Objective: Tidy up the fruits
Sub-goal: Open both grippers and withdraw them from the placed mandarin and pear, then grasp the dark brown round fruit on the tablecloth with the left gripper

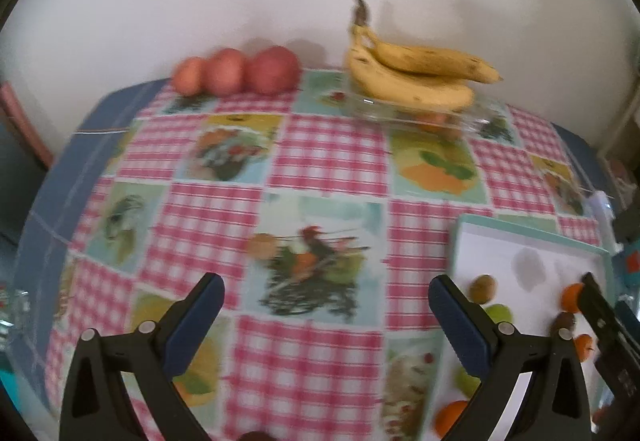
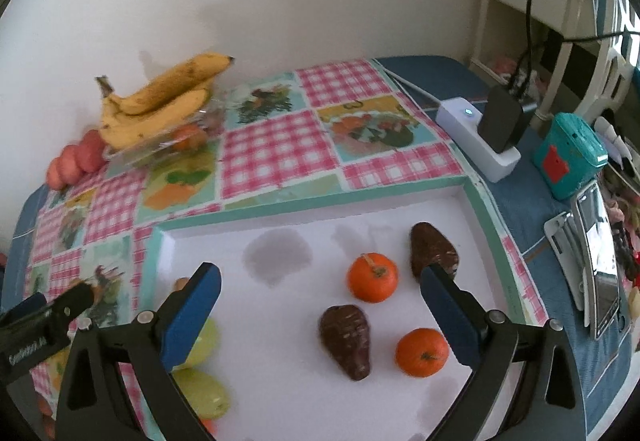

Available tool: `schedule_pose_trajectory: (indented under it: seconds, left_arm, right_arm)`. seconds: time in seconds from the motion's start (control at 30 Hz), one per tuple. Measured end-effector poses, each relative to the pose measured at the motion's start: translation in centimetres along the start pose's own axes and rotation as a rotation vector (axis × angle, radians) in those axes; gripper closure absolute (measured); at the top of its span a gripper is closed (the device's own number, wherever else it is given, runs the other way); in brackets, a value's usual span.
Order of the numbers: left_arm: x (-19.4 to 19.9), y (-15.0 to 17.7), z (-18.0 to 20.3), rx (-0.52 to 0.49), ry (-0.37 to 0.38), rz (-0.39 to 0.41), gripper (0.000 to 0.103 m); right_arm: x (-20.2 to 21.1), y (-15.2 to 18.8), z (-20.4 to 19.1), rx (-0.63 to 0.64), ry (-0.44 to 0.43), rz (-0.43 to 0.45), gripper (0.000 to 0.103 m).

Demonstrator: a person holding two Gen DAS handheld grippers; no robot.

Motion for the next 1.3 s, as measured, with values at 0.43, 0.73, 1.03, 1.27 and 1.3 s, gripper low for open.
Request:
schedule_pose_trajectory:
  seconds: [0.43, 0.73, 1.03, 1.27, 1.3]
  left_arm:
    - [2.2, 1.1, -7.6, 0.106, -0.029, -0.031, 0.000]
    - [2.7, 3.3, -12.1, 0.197, 0.012, -0.008, 0.000]
    - [2.9, 5.5, -14.7, 0.250, 0.046, 0.008, 0.000]
    - [0.3, 8.4, -12.7, 0.232, 0.163, -0.105, 0.000]
    - [0.1, 8.8, -12.4, 0.224, 0.165, -0.117, 0.000]
  right_arm:
    - [3.4, 3.2, -5.6, 0.100, -0.076, 0.033, 0.003]
    - [5.1, 5.0, -8.9, 0.137, -0.117, 0.042, 0.003]
    - [5.1, 7.1, -11.2, 0.129, -0.155, -0.029, 0.003]
    - [4.4, 8.5, -11.1, 0.142, -0.129, -0.097, 0.003]
    - [4.4, 8.5, -11.0, 0.142, -0.124, -0.098, 0.003]
Point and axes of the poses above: each gripper's, at about its wrist camera, not at the fingertips, and x roughly against the way its jaws point, z to its right, y to its underside, the point moved 6 cm from there along -x, roughly the way its jaws point, and after that the axes turned 5 degrees about -z, right-handed, at the moved point
